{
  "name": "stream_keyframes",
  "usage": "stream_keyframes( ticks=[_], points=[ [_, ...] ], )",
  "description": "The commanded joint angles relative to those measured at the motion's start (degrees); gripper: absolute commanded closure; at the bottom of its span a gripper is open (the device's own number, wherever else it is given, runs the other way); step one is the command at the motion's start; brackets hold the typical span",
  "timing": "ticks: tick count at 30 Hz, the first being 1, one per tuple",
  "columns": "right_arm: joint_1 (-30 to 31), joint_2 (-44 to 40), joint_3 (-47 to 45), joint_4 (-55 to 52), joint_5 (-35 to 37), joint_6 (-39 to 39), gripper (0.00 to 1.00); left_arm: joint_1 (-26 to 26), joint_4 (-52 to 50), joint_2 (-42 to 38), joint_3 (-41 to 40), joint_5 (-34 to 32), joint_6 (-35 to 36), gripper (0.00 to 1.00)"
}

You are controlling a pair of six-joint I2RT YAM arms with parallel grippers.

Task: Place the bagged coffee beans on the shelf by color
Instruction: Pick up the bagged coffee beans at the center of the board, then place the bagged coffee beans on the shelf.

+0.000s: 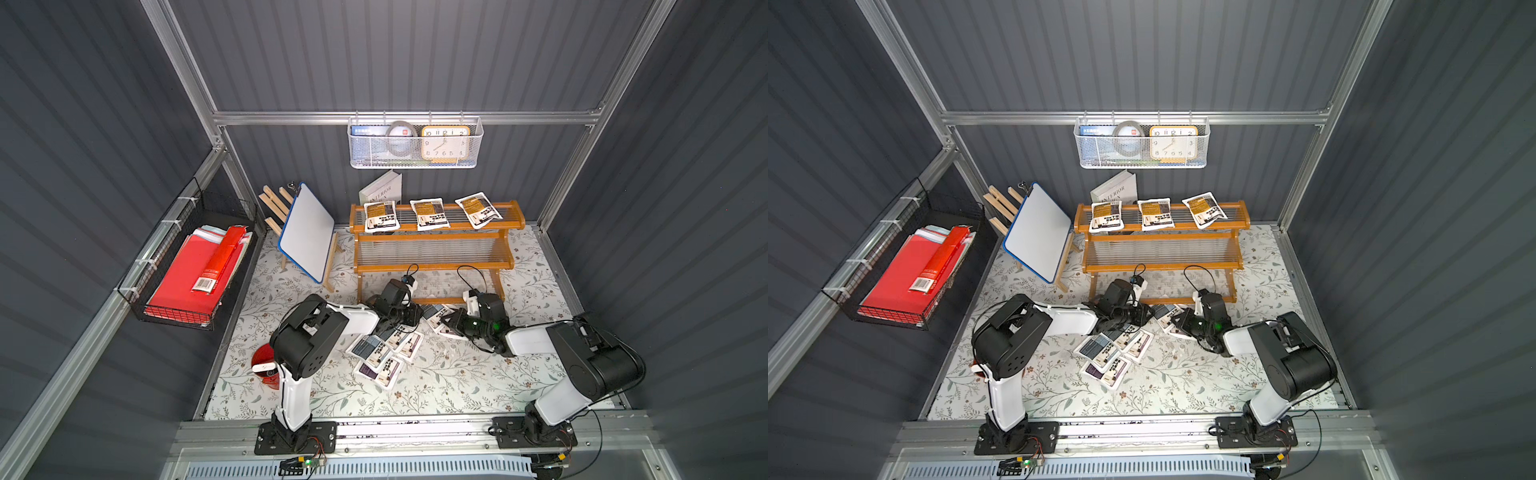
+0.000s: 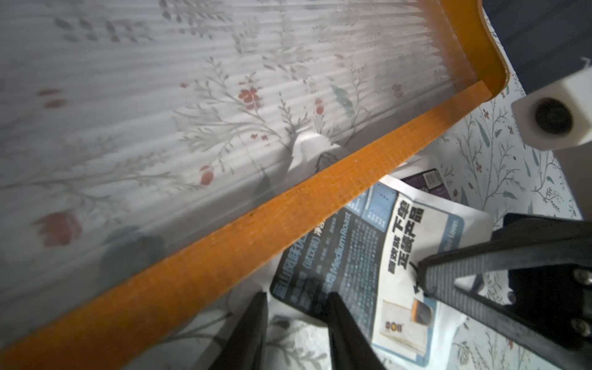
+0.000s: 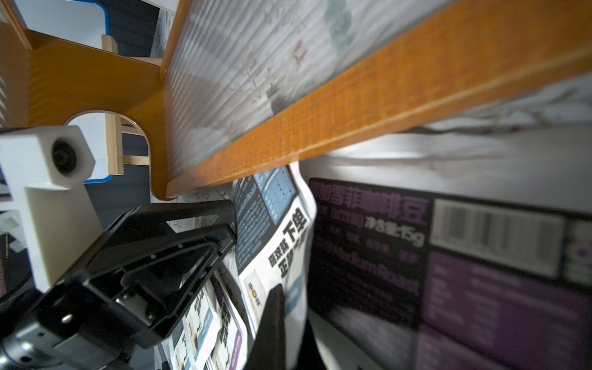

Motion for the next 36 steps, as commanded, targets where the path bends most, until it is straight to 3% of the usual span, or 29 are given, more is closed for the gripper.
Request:
stream_keyframes(
  ticks=[1,9,12,15,17,23,36],
  points=[
    [0.5,-3.2,-0.8,-3.1,0.5,-3.0,1.0,-0.9,-8.5,-1.4,-3.2,-0.4,0.7,0.59],
    [0.6,-18.4,-4.6,-21.8,5.4,-12.4,1.0,-0.9,-6.8,-8.0,-6.3,-7.6,-2.4,0.54],
    [0.5,-25.5,-5.0,-28.1,3.9,-15.2,1.0,-0.9,-5.2,-9.2,-7.2,-10.9,-4.9,0.54],
    [0.5,-33.2,-5.3,-31.9,3.4,-16.3,1.0,-0.9,-4.3,-9.8,-7.3,-14.3,-6.9,0.55],
    [0.4,-39.1,-5.2,-32.8,6.8,-14.9,1.0,-0.9,-3.7,-10.2,-7.4,-16.0,-7.9,0.55],
    [-2.2,-48.6,-5.2,-23.3,10.0,-8.4,1.0,-0.9,-3.6,-10.4,-7.5,-18.6,-11.6,0.56],
    [-11.6,-39.3,1.0,-1.5,3.8,0.0,1.0,-0.9,-2.6,-13.1,-10.5,-19.3,-13.7,0.56]
  ],
)
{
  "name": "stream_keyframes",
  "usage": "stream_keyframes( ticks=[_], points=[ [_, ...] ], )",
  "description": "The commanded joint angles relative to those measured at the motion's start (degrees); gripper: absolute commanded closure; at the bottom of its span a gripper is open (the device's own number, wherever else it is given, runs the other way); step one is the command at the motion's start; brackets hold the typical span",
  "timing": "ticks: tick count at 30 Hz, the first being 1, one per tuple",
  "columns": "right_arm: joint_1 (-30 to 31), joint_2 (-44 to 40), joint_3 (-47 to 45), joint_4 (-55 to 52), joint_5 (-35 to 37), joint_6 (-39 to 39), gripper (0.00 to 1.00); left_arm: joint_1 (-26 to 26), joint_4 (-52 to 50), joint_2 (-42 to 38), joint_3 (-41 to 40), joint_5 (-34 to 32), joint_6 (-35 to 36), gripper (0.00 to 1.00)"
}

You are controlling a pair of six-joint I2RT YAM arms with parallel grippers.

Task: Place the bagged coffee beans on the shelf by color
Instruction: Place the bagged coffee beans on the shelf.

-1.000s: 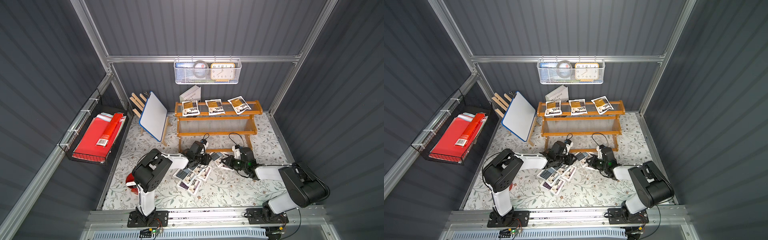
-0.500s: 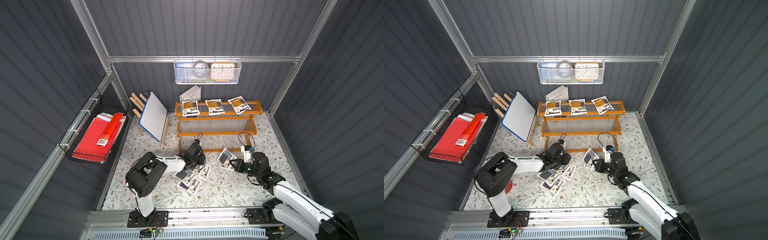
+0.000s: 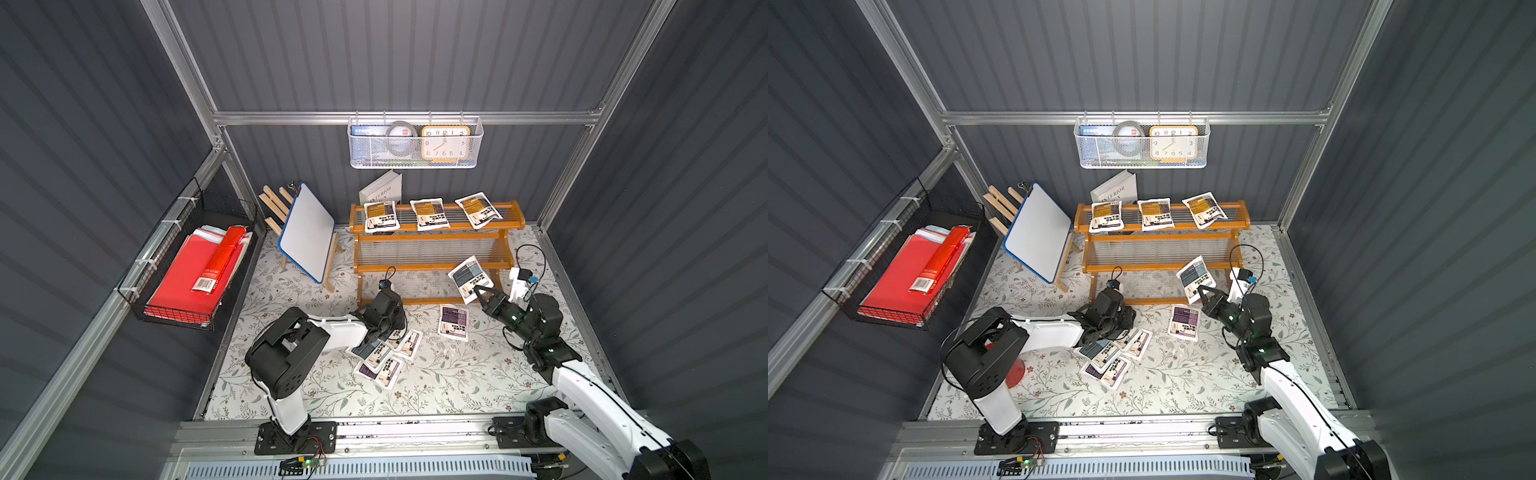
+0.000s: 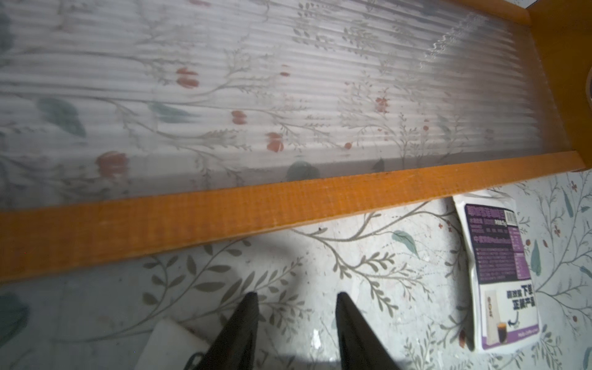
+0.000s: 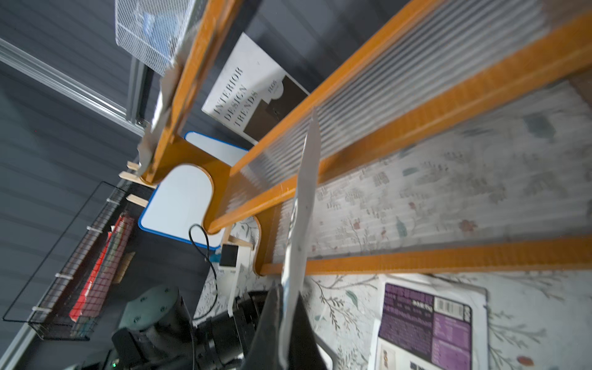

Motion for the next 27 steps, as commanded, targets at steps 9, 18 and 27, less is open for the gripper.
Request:
stream_keyframes(
  ticks=[9,18,27],
  points=[
    [-6.5,14.1,7.3,15.9,1.1,4.7,1.0,-0.2,-1.2,-3.3,-0.2,-2.3,-1.1,0.56],
    [-8.5,27.1,14.3,17.8,0.8,4.5,1.0,-0.2,-4.6,-6.5,0.1,-5.7,-0.3,0.56],
    [-8.7,36.7,18.6,21.1,-5.0,7.0,1.0,-0.2,-5.6,-8.9,-1.9,-6.9,-1.3,0.56]
  ],
)
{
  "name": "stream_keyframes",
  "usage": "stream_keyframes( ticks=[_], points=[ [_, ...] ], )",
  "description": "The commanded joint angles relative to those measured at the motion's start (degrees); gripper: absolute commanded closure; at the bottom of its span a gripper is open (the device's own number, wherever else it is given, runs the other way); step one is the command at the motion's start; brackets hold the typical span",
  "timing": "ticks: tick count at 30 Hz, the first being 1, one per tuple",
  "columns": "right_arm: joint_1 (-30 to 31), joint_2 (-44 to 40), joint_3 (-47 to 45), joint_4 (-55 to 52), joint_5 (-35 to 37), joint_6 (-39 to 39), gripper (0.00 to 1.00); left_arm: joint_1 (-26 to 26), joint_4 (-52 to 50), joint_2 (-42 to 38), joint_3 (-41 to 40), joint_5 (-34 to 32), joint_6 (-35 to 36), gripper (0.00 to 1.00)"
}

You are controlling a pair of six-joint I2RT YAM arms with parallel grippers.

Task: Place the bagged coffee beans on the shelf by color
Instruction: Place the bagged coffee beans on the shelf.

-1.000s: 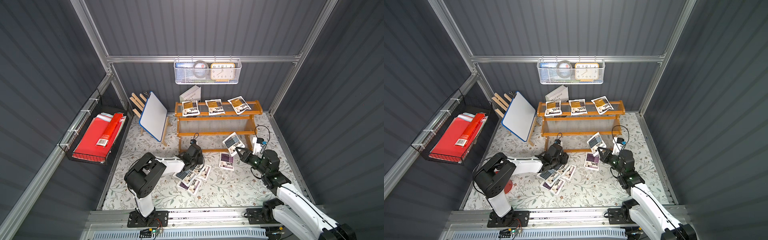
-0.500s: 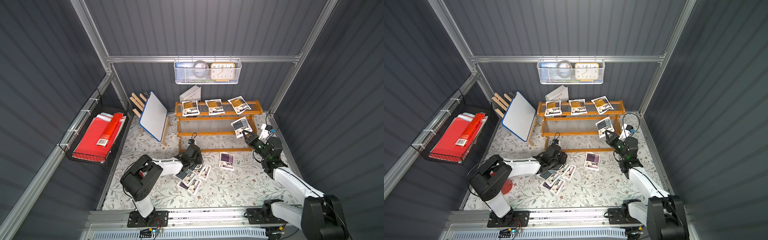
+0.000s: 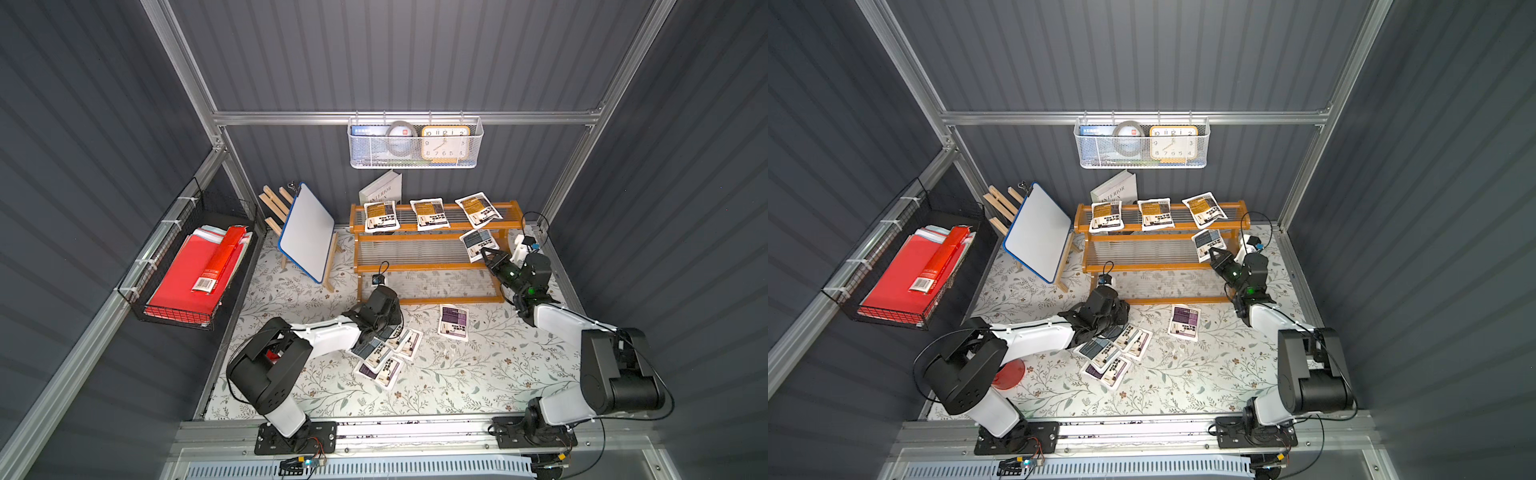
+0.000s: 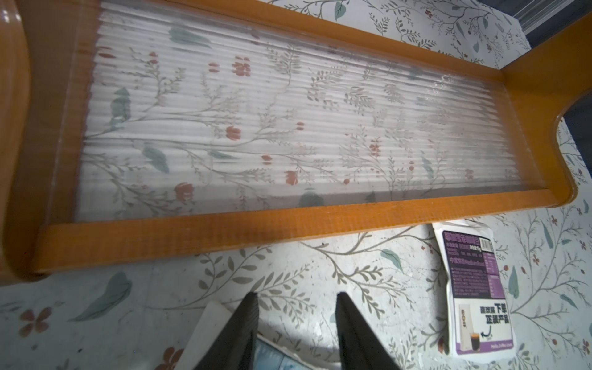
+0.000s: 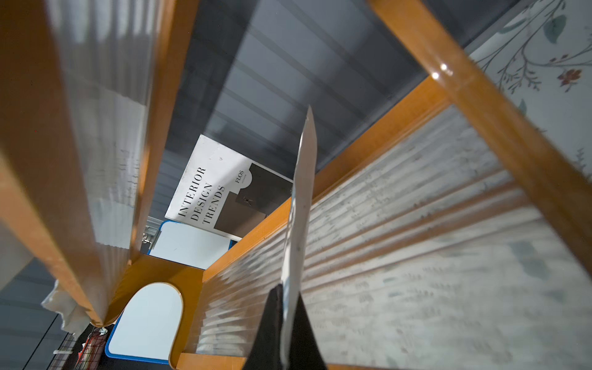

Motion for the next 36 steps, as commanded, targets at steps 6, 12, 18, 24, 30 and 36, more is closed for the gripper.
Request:
stream_keyframes(
  ticks=[6,12,18,24,30,36],
  points=[
    [-0.1,0.6,1.5,-1.8,-1.1,2.2,0.57,-0.2,-2.3,-3.0,-1.8,-1.9,-1.0,0.56],
    [0.2,-5.3,-0.1,-8.9,2.1,1.2,0.42,-0.2,-2.2,-2.9,-1.4,-2.5,-0.8,0.56],
    [0.3,-9.8,-2.2,-16.5,3.6,-1.9,0.39,-0.2,-2.2,-2.7,-0.9,-3.8,-0.6,0.56],
    [0.4,-9.6,-3.1,-18.2,3.4,-4.4,0.38,-0.2,-2.4,-2.2,-0.5,-3.8,-0.9,0.56],
    [0.3,-5.8,-1.2,-15.4,1.3,-2.9,0.39,-0.2,-2.5,-1.9,-0.4,-3.8,-1.0,0.57],
    [0.7,-2.2,2.2,-14.9,-0.6,-2.2,0.39,-0.2,-2.9,-2.8,-0.8,-4.6,-0.7,0.57]
  ],
)
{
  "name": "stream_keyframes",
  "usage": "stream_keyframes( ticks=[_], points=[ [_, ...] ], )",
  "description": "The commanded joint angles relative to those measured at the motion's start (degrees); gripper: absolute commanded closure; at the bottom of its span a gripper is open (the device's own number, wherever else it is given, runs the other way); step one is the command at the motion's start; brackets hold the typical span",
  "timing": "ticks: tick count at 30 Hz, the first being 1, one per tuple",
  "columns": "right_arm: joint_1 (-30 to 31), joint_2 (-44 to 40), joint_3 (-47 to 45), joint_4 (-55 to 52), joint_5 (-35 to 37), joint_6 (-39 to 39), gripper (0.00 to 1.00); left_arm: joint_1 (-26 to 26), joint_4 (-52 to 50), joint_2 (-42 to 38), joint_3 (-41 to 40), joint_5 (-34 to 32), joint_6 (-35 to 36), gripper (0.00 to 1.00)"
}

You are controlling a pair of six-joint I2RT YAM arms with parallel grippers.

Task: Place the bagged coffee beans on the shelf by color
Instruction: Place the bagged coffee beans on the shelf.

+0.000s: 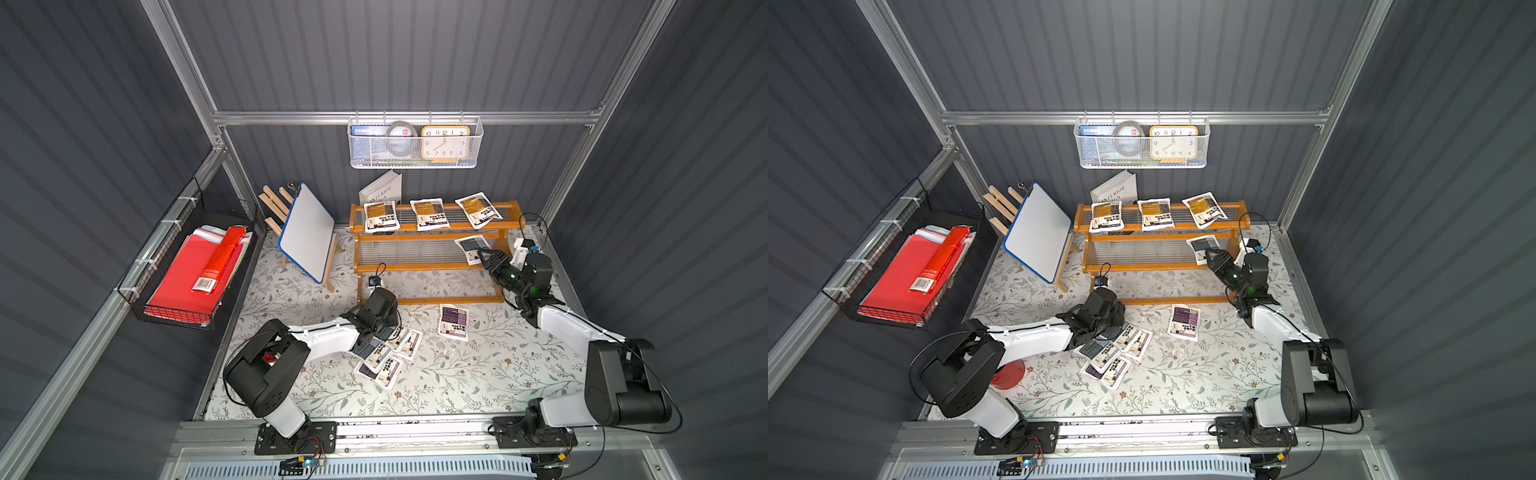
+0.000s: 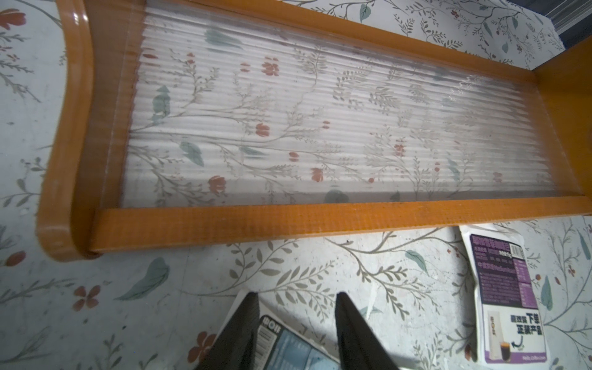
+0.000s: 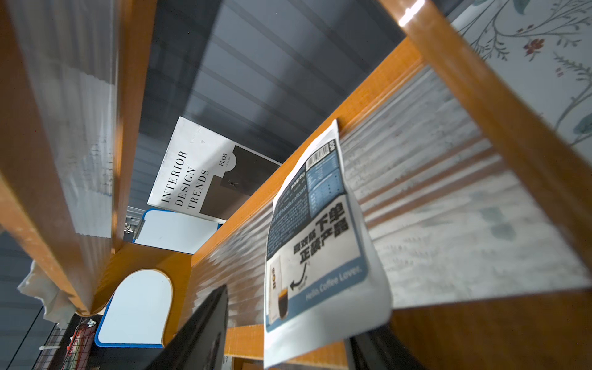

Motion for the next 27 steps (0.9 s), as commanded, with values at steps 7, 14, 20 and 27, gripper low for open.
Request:
stream_keyframes(
  ticks=[7,14,20,27],
  points=[
    [1.9,0.8,4.8,-16.5,1.2,-0.1,0.36,-0.2,-1.9,-2.1,0.1,-1.4,-0.3,0.57],
    [3.5,-3.5,4.0,-25.1,5.5,1.7,0.32,-0.2,-1.1,-1.5,0.2,-0.8,-0.3,0.57],
    [3.7,-2.9,3.6,-26.8,5.7,2.2,0.31,-0.2,-1.0,-1.1,0.2,-0.5,-0.3,0.57],
    [3.7,-4.7,1.4,-29.0,6.7,-2.0,0.31,-0.1,-1.6,-2.6,-0.2,-1.7,0.1,0.57]
  ],
)
